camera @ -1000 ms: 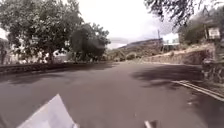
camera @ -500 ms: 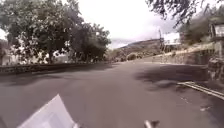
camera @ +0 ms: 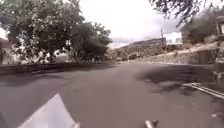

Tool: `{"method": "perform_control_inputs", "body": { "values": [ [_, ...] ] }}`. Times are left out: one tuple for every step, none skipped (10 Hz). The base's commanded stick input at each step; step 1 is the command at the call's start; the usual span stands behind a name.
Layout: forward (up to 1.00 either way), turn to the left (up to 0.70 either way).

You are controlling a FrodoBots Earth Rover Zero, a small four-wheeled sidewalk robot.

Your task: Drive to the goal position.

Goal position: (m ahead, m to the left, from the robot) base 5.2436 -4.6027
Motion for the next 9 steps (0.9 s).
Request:
{"method": "perform_control_inputs", "body": {
  "values": [
    [0.50, -0.08],
    [0.50, 0.00],
    [0.50, 0.00],
    [0.50, 0.00],
    [0.50, 0.00],
    [0.50, 0.00],
    [0.50, 0.00],
    [0.50, 0.00],
    [0.50, 0.00]
  ]
}}
